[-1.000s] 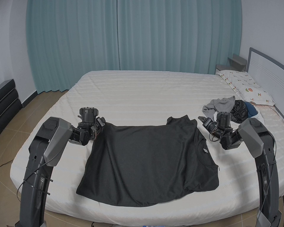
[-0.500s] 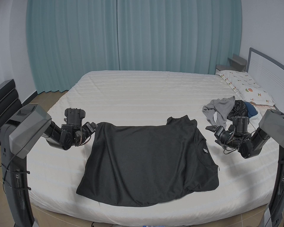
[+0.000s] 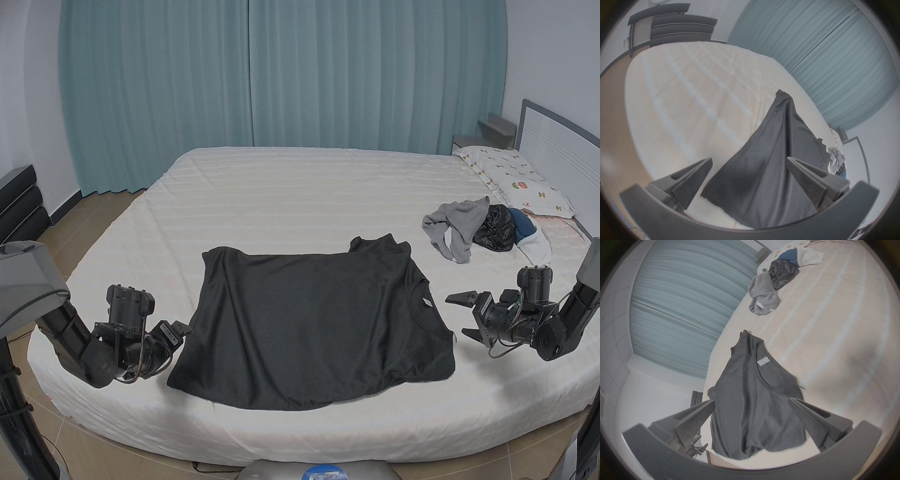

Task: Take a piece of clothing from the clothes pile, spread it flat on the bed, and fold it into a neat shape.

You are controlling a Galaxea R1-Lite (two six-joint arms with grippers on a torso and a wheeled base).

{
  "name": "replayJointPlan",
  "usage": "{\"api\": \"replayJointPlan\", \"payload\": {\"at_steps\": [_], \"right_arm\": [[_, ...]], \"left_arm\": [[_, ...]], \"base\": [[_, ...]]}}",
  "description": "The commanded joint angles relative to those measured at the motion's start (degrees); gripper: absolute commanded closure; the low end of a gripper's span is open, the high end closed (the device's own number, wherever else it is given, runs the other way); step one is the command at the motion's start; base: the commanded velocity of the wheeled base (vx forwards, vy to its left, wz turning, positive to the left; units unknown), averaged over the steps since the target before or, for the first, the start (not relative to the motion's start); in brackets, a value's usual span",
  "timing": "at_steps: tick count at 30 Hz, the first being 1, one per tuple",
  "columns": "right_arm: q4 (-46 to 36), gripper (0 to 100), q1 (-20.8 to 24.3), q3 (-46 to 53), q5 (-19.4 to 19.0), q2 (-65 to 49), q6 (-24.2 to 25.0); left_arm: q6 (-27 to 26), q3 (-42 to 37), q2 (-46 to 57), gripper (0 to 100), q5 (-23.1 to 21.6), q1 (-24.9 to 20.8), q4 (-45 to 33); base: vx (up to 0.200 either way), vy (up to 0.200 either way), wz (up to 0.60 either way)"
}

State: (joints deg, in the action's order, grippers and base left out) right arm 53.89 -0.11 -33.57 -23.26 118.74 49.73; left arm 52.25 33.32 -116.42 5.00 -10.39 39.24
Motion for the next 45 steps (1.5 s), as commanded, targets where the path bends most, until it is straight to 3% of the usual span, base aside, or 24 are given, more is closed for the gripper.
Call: {"api": "replayJointPlan", "payload": {"at_steps": [1, 9, 24, 25, 34, 45], "right_arm": [[0.33, 0, -1.12, 2.81, -1.61, -0.79, 0.46], [0.33, 0, -0.94, 2.55, -1.61, 0.97, 0.46], [0.33, 0, -0.42, 2.64, -1.35, 2.46, -0.07], [0.33, 0, -0.33, 2.64, -1.35, 2.38, -0.16], [0.25, 0, 2.92, 3.07, 3.22, 4.05, -2.62], [-0.54, 0, 5.38, -1.85, 5.15, 10.2, -4.29]], "left_arm": [[2.07, -7.04, -0.39, 0, -0.08, -0.51, 4.88], [4.0, -8.27, -6.71, 0, 0.01, -0.51, 11.03], [4.0, -2.56, -10.76, 0, 1.86, -1.65, 11.65], [4.0, -2.56, -10.85, 100, 2.3, -1.83, 11.65], [4.18, -2.56, -9.7, 100, 3.44, -1.39, 11.74], [7.43, -2.64, -7.59, 100, 5.64, -1.3, 13.76]], "base": [[0.0, 0.0, 0.0], [0.0, 0.0, 0.0], [0.0, 0.0, 0.0], [0.0, 0.0, 0.0], [0.0, 0.0, 0.0], [0.0, 0.0, 0.0]]}}
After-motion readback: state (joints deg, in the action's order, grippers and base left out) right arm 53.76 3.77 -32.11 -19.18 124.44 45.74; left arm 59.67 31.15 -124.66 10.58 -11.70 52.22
